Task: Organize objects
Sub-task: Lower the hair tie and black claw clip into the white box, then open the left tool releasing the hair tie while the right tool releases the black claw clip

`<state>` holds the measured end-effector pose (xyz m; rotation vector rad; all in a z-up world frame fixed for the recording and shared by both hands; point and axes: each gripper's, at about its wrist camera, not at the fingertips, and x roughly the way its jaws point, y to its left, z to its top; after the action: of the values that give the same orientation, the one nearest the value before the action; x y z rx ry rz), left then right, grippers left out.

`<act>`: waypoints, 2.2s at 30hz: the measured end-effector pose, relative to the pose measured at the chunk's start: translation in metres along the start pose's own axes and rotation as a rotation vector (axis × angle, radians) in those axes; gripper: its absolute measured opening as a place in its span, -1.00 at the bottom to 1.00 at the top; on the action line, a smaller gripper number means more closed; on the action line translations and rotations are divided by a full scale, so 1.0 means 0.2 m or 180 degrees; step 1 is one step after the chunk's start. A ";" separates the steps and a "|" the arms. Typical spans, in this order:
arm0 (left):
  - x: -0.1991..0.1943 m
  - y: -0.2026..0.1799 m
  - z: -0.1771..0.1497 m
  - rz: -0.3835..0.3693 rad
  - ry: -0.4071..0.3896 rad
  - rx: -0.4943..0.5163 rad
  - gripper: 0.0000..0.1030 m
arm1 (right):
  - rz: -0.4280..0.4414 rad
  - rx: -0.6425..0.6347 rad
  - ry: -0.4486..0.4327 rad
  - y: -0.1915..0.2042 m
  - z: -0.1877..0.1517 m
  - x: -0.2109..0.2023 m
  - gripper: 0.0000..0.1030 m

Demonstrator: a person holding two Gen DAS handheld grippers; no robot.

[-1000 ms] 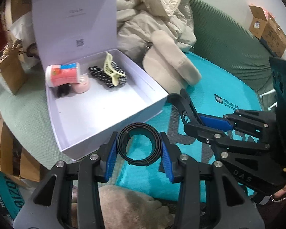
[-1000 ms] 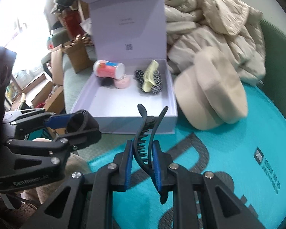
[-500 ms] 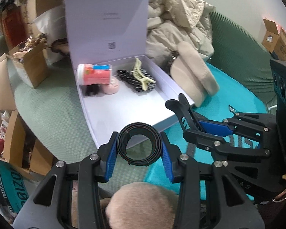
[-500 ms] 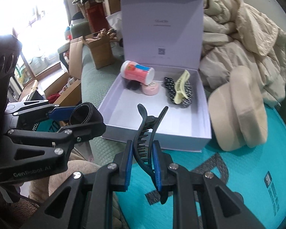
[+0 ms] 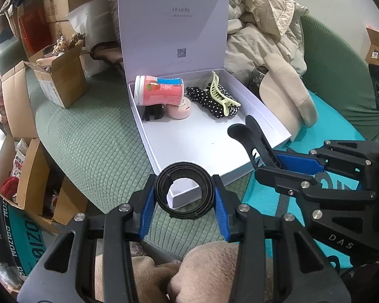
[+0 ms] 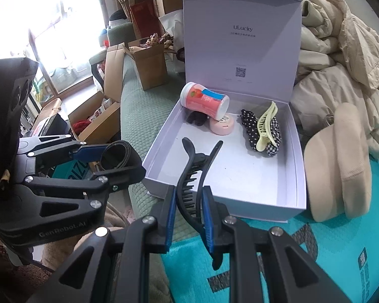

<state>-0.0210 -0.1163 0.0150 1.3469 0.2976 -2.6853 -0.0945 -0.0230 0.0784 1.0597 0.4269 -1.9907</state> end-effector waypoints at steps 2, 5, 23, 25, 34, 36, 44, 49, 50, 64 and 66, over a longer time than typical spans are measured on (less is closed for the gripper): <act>0.03 0.00 0.01 -0.0028 0.0027 0.0003 -0.23 | -0.0009 0.0015 0.0021 -0.02 0.00 0.02 -0.62; 0.08 -0.02 0.02 -0.0067 0.0071 0.0031 -0.23 | -0.0018 0.0041 0.0024 -0.05 0.01 0.03 -0.62; 0.33 -0.08 0.16 -0.0131 0.0175 0.0280 -0.23 | -0.0082 0.0075 0.0005 -0.24 0.14 0.16 -0.62; 0.37 -0.07 0.17 -0.0125 0.0185 0.0280 -0.23 | -0.0086 0.0069 0.0010 -0.25 0.15 0.18 -0.62; 0.50 -0.05 0.22 -0.0118 0.0260 0.0332 -0.23 | -0.0083 0.0087 0.0103 -0.31 0.20 0.29 -0.62; 0.52 -0.05 0.23 -0.0136 0.0286 0.0340 -0.23 | -0.0071 0.0102 0.0132 -0.32 0.21 0.31 -0.62; 0.62 -0.09 0.25 -0.0136 0.0411 0.0521 -0.22 | -0.0108 0.0090 0.0252 -0.34 0.21 0.40 -0.62; 0.68 -0.11 0.27 0.0005 0.0538 0.0572 -0.22 | -0.0160 0.0091 0.0338 -0.36 0.20 0.44 -0.62; 0.69 -0.11 0.27 0.0028 0.0534 0.0580 -0.22 | -0.0162 0.0098 0.0350 -0.36 0.19 0.45 -0.62; 0.75 -0.11 0.32 0.0236 0.0489 0.0672 -0.22 | -0.0215 0.0171 0.0419 -0.41 0.19 0.55 -0.62; 0.76 -0.11 0.32 0.0247 0.0490 0.0681 -0.22 | -0.0242 0.0175 0.0437 -0.42 0.19 0.57 -0.62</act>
<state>-0.1651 -0.1125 -0.0671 1.5919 -0.0298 -2.6150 -0.2153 -0.0532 0.0028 1.2360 0.4943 -2.0131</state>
